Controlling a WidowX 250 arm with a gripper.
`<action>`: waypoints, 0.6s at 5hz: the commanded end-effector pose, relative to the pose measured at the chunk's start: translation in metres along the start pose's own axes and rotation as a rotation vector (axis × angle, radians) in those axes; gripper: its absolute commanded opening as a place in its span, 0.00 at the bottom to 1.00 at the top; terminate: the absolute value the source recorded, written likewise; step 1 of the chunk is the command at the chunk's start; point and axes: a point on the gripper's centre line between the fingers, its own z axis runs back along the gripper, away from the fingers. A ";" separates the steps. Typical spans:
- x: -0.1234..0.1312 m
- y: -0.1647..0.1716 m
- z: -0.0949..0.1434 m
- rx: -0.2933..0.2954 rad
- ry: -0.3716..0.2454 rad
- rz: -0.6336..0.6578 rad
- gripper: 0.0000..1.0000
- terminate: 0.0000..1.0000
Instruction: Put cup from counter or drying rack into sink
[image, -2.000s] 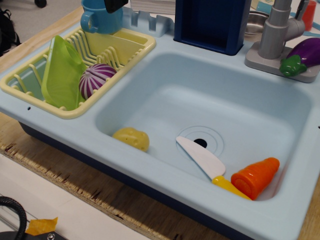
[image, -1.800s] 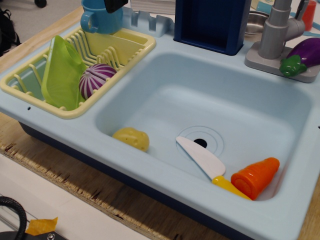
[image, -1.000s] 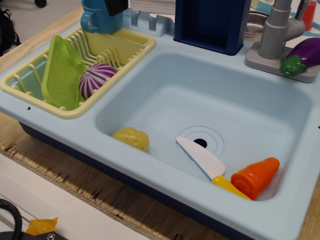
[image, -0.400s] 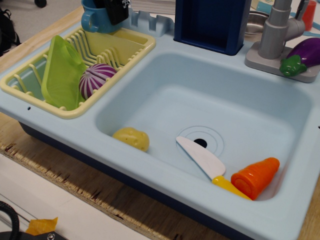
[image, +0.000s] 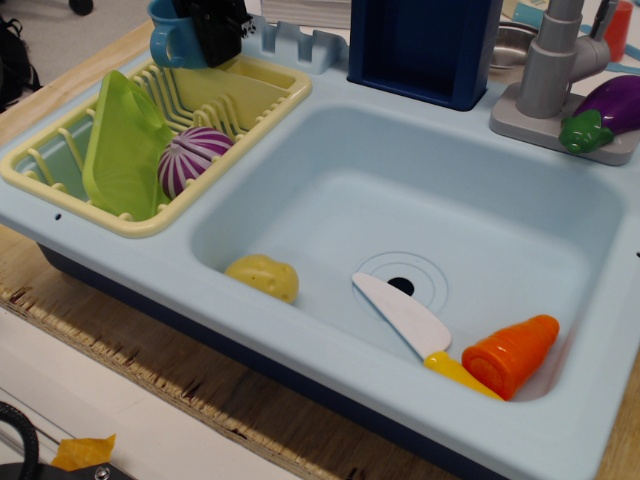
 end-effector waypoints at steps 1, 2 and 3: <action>0.007 -0.033 0.036 0.067 -0.072 -0.001 0.00 0.00; 0.005 -0.072 0.041 0.053 -0.096 -0.010 0.00 0.00; 0.000 -0.105 0.031 0.000 -0.083 -0.006 1.00 0.00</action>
